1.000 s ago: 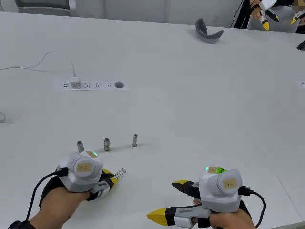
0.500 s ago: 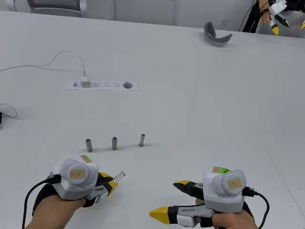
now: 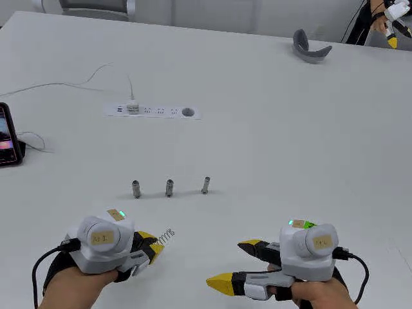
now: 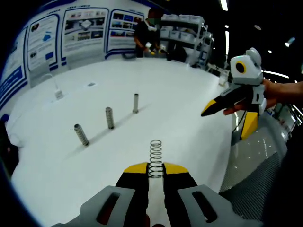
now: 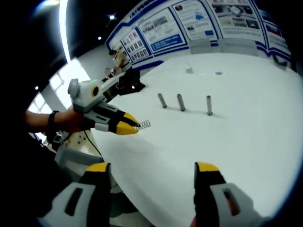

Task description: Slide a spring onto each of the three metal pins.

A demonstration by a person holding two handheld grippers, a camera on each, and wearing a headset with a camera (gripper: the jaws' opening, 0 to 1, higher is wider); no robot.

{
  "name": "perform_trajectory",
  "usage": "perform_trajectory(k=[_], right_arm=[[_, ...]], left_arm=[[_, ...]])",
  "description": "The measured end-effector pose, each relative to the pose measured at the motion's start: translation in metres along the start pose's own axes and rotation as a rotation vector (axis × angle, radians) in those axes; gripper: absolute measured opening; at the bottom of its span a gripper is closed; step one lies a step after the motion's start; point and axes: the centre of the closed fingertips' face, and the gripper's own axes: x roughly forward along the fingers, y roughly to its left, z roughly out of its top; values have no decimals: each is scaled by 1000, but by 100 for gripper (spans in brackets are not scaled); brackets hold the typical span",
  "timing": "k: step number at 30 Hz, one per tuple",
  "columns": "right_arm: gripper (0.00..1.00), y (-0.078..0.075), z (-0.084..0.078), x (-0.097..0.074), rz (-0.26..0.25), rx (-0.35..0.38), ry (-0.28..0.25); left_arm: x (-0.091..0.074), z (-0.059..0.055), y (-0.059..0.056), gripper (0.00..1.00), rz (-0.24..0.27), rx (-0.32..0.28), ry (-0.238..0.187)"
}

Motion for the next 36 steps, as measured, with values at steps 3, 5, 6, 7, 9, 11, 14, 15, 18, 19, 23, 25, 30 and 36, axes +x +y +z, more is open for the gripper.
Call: perform_trajectory(k=[3,5,6,7,9,11,14,15,18,19,23,25,30,36], right_arm=[[72,2,1,2,8,0,1],[72,4,2,4,14,-3,2],[72,6,3,5,17,-5,2],[72,7,3,5,21,-6,3],[71,9,3,7,27,-8,4],[71,10,4,8,31,-10,5],[69,14,7,11,43,-15,2],[69,16,8,13,51,-17,2],[67,20,10,17,68,-22,4],[67,22,10,18,73,-28,7],[66,27,15,23,89,-40,9],[65,29,19,25,98,-45,9],[61,36,31,32,129,-44,0],[56,46,48,40,170,-23,-28]], left_arm=[[-6,0,2,10,7,2,-5],[-10,1,4,10,12,1,-11],[-12,0,5,10,17,3,-13],[-14,0,6,10,19,3,-12],[-18,-1,9,10,27,-1,-14],[-21,-2,10,10,31,-1,-17],[-28,-1,10,10,38,2,-21],[-30,-1,11,10,40,3,-24],[-35,-3,13,10,47,3,-28],[-37,-4,14,10,49,1,-27],[-42,-5,14,10,51,-6,-34],[-46,-4,14,10,51,2,-37],[-52,0,12,10,46,16,-50],[-55,6,9,10,33,32,-60]])
